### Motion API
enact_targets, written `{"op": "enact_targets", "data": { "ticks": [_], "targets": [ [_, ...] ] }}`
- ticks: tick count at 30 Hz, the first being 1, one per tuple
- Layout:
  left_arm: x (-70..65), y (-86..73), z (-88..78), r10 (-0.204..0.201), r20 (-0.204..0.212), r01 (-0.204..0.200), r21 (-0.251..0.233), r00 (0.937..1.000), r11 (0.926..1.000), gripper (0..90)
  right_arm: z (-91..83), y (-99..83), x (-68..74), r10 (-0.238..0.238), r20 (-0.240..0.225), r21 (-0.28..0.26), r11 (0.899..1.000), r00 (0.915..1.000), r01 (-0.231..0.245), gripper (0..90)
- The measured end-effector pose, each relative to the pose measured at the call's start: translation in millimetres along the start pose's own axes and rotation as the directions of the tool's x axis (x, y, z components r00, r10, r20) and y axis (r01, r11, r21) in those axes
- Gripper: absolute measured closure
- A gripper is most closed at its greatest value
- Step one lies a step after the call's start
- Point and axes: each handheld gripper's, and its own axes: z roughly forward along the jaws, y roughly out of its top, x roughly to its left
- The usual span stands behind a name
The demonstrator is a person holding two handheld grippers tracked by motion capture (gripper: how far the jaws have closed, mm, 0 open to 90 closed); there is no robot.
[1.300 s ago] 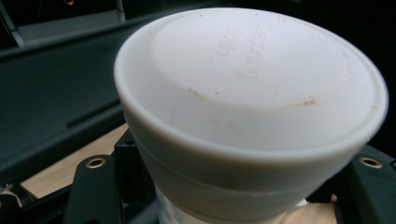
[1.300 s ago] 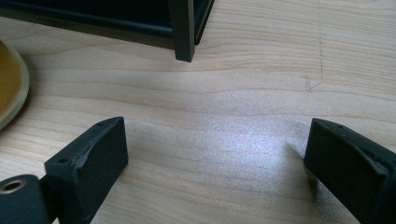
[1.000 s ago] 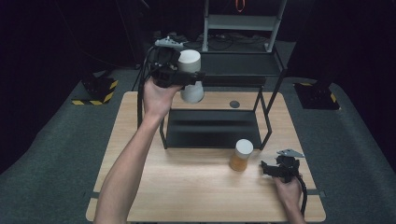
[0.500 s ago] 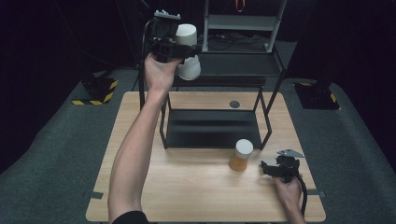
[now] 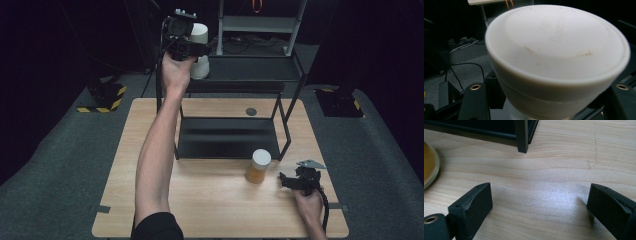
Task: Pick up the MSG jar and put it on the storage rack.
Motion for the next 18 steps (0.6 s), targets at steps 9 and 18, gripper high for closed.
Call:
{"op": "enact_targets", "data": {
  "ticks": [9,18],
  "targets": [
    [0.5,-3.6,3.2,0.006,0.001,-0.006,-0.02,1.0,0.9998,34.9,0.0,0.1,0.4,-0.001,0.002,0.0,1.0,1.0,0.001,5.8],
    [-0.3,-6.3,3.5,0.016,0.003,-0.016,-0.029,0.9999,0.9994,34.7,0.1,0.1,0.0,-0.001,0.001,0.0,1.0,1.0,0.001,5.7]
  ]
}}
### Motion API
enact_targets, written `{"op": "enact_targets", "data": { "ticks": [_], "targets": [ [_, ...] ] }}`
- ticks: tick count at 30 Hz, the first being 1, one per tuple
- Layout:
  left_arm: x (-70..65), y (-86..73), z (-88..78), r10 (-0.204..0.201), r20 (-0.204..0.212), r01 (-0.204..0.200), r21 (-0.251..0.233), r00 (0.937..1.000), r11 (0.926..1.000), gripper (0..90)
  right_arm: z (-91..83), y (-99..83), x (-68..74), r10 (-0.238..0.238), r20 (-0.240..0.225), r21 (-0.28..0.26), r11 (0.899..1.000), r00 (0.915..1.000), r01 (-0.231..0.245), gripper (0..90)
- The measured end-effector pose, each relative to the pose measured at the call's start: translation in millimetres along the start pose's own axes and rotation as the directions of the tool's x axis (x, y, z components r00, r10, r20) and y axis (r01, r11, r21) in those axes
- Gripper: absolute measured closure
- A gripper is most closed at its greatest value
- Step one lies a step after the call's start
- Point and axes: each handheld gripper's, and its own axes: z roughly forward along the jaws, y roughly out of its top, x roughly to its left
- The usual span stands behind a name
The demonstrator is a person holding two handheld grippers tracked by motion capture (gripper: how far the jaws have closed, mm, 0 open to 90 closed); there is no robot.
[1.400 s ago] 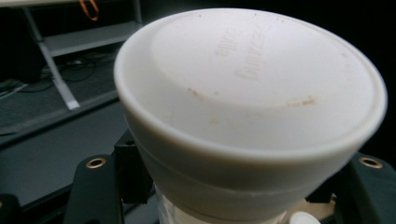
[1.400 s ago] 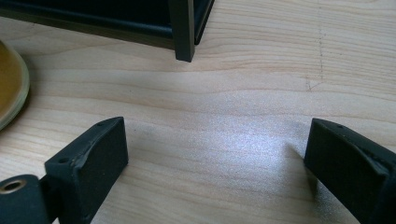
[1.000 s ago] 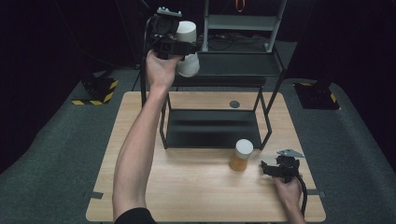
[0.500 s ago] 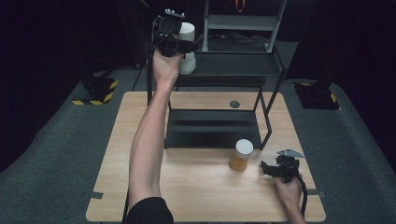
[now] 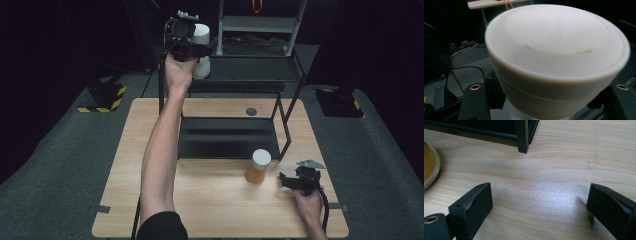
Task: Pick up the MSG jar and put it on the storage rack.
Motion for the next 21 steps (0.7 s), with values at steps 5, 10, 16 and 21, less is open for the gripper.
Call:
{"op": "enact_targets", "data": {
  "ticks": [5,10,16,21],
  "targets": [
    [0.6,-0.9,-1.8,0.008,-0.006,-0.008,-0.002,1.0,1.0,29.3,0.0,0.0,-0.1,0.001,-0.001,0.0,1.0,1.0,-0.001,5.7],
    [-6.1,-10.8,-7.4,0.003,-0.052,-0.005,-0.03,0.9987,0.9995,12.2,0.2,0.2,-0.4,0.0,-0.002,0.0,1.0,1.0,0.0,5.6],
    [-4.6,-20.6,-18.8,-0.003,-0.038,0.001,-0.052,0.9993,0.9987,8.2,0.2,0.2,-0.5,0.0,-0.003,0.0,1.0,1.0,0.0,5.6],
    [-8.3,-31.0,-32.0,0.016,-0.021,-0.017,-0.059,0.9996,0.9981,8.1,0.2,0.4,0.2,0.001,0.0,0.001,1.0,1.0,-0.001,5.6]
  ]
}}
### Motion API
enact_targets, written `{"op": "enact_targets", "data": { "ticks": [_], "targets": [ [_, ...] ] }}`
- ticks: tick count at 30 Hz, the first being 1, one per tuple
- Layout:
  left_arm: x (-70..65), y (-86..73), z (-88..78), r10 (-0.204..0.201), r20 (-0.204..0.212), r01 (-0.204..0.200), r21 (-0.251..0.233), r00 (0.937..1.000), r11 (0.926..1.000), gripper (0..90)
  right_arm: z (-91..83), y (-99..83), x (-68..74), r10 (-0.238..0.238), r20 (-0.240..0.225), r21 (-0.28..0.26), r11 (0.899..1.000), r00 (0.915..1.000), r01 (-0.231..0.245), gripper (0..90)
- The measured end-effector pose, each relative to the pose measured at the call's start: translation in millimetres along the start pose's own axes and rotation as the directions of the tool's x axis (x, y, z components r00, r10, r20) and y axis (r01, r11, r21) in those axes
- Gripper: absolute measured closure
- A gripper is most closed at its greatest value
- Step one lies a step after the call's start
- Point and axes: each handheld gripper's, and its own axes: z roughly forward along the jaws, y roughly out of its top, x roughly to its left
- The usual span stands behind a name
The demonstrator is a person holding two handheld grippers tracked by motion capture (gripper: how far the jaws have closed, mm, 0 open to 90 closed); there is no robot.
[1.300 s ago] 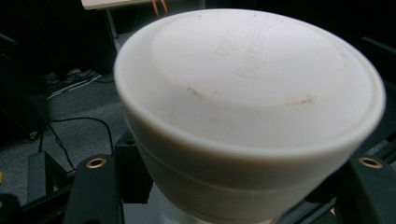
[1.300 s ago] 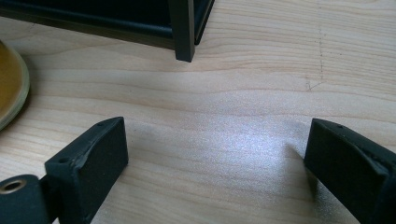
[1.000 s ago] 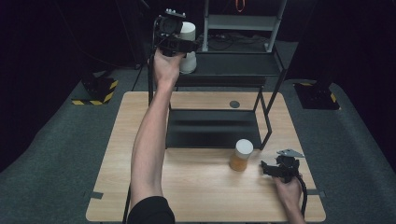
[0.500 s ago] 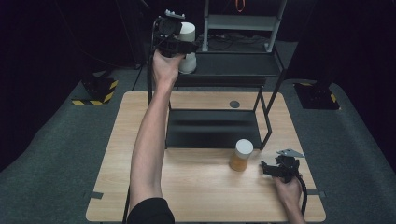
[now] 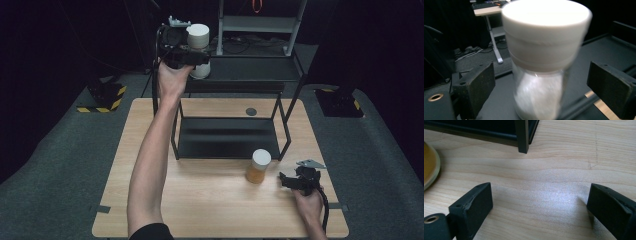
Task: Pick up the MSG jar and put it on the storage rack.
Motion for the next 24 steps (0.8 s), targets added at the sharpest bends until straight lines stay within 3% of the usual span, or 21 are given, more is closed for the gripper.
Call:
{"op": "enact_targets", "data": {
  "ticks": [7,16,24],
  "targets": [
    [-3.2,-18.4,-17.0,0.016,0.05,-0.018,0.021,0.9986,0.9996,8.2,0.0,0.0,0.2,0.0,0.001,0.0,1.0,1.0,0.0,5.6],
    [-5.2,-55.2,-30.1,0.019,0.133,-0.027,0.058,0.991,0.9979,8.1,0.0,0.0,0.5,-0.001,0.003,0.0,1.0,1.0,0.001,5.6],
    [-8.4,-90.9,-36.1,0.013,0.153,-0.028,0.099,0.9881,0.9947,7.8,0.0,0.0,0.6,-0.001,0.003,0.0,1.0,1.0,0.001,5.6]
  ]
}}
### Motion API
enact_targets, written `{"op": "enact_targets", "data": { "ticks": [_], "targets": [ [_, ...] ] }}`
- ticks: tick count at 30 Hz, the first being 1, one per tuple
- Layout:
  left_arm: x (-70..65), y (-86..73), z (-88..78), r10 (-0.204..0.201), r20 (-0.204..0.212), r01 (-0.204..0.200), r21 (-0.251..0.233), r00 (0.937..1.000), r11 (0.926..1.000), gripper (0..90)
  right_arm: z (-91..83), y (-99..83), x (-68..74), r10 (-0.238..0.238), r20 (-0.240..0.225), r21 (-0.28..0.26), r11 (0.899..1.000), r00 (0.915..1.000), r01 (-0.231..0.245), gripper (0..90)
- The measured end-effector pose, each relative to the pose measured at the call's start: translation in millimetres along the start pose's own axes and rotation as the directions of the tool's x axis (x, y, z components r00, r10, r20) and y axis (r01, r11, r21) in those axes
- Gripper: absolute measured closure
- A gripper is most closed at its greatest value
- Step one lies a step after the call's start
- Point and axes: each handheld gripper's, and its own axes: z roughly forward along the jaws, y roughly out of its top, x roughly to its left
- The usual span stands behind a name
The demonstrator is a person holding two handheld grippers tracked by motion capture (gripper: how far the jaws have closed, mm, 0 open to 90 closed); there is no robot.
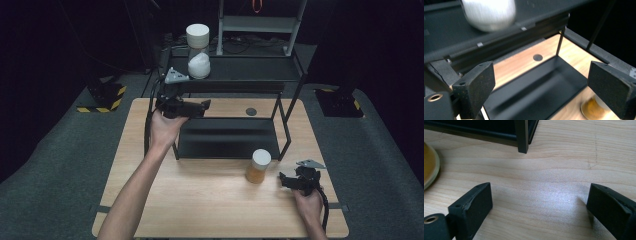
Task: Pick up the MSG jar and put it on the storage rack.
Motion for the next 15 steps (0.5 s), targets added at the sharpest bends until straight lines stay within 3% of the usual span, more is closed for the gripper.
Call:
{"op": "enact_targets", "data": {
  "ticks": [8,15],
  "targets": [
    [-7.4,-46.0,5.3,0.004,-0.018,-0.004,0.017,0.9998,0.9999,7.7,0.0,0.0,0.0,0.0,0.0,0.0,1.0,1.0,0.0,5.5],
    [-4.9,-87.9,12.2,-0.04,-0.005,0.04,0.005,0.9992,0.9992,8.4,0.0,0.0,0.1,0.001,0.0,0.0,1.0,1.0,-0.001,5.6]
  ]
}}
